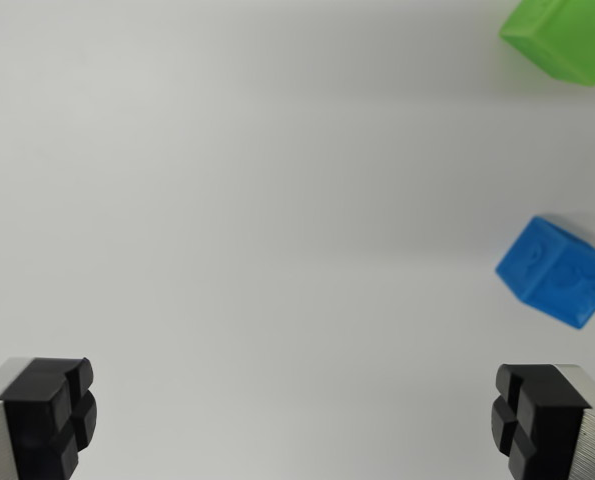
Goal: Stack cube
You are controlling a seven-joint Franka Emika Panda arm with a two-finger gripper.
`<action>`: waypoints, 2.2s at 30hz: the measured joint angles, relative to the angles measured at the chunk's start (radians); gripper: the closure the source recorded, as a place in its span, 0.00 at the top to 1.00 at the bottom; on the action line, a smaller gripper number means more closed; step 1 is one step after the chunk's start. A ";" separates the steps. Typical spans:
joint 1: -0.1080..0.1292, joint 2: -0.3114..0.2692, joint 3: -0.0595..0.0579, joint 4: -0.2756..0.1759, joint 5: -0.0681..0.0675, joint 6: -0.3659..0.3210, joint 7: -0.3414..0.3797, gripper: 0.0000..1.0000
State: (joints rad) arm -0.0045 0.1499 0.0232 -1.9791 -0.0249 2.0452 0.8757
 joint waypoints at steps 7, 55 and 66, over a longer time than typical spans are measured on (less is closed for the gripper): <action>0.000 0.000 0.000 0.000 0.000 0.000 0.000 1.00; -0.059 0.145 -0.061 0.045 0.020 0.129 0.076 1.00; -0.085 0.220 -0.084 0.086 0.039 0.176 0.109 1.00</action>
State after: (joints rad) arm -0.0898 0.3699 -0.0612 -1.8928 0.0137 2.2214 0.9852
